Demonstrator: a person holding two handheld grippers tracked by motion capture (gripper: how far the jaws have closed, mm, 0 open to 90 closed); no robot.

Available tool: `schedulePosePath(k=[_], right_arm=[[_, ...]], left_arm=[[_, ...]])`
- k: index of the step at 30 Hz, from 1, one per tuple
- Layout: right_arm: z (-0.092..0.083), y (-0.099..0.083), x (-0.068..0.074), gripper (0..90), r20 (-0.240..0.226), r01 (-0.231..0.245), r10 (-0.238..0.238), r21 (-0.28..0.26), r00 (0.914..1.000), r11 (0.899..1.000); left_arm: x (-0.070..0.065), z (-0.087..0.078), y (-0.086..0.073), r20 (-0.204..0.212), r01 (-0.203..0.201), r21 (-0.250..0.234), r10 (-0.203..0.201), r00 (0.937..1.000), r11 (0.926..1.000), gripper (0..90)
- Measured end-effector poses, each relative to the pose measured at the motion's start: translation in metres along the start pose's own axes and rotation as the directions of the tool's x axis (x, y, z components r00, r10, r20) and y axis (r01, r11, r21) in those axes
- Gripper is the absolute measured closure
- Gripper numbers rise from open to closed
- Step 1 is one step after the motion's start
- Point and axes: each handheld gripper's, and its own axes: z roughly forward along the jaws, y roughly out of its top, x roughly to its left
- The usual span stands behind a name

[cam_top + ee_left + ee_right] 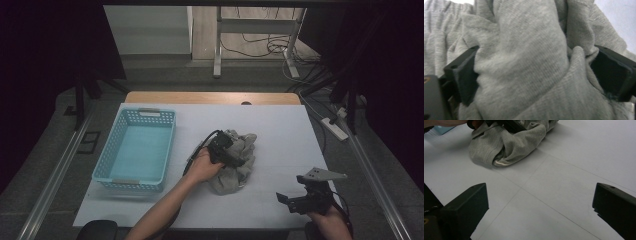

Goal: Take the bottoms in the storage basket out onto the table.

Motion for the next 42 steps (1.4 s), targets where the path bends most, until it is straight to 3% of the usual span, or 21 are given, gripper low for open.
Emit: schedulePosePath(k=[7, 20, 26, 42], right_arm=[[0.000, 0.000, 0.000, 0.7, -0.001, -0.005, 0.005, -0.002, 1.0000, 1.000], [0.000, 0.000, -0.001, 0.7, -0.003, -0.007, 0.007, -0.001, 1.0000, 1.000], [0.000, 0.000, -0.001, 0.7, -0.003, -0.008, 0.008, -0.001, 1.0000, 1.000], [0.000, 0.000, -0.001, 0.7, -0.002, -0.006, 0.006, -0.003, 1.0000, 1.000]], left_arm=[[0.005, -0.002, -0.001, 0.065, 0.020, -0.024, -0.018, 0.9977, 0.9995, 0.0], [0.001, -0.008, 0.002, 0.029, 0.006, -0.044, -0.005, 0.9996, 0.9990, 0.0], [0.001, -0.013, 0.002, 0.040, 0.021, -0.074, -0.018, 0.9991, 0.9971, 0.0], [-0.001, -0.029, 0.003, -0.005, -0.013, -0.093, 0.013, 0.9999, 0.9956, 0.0]])
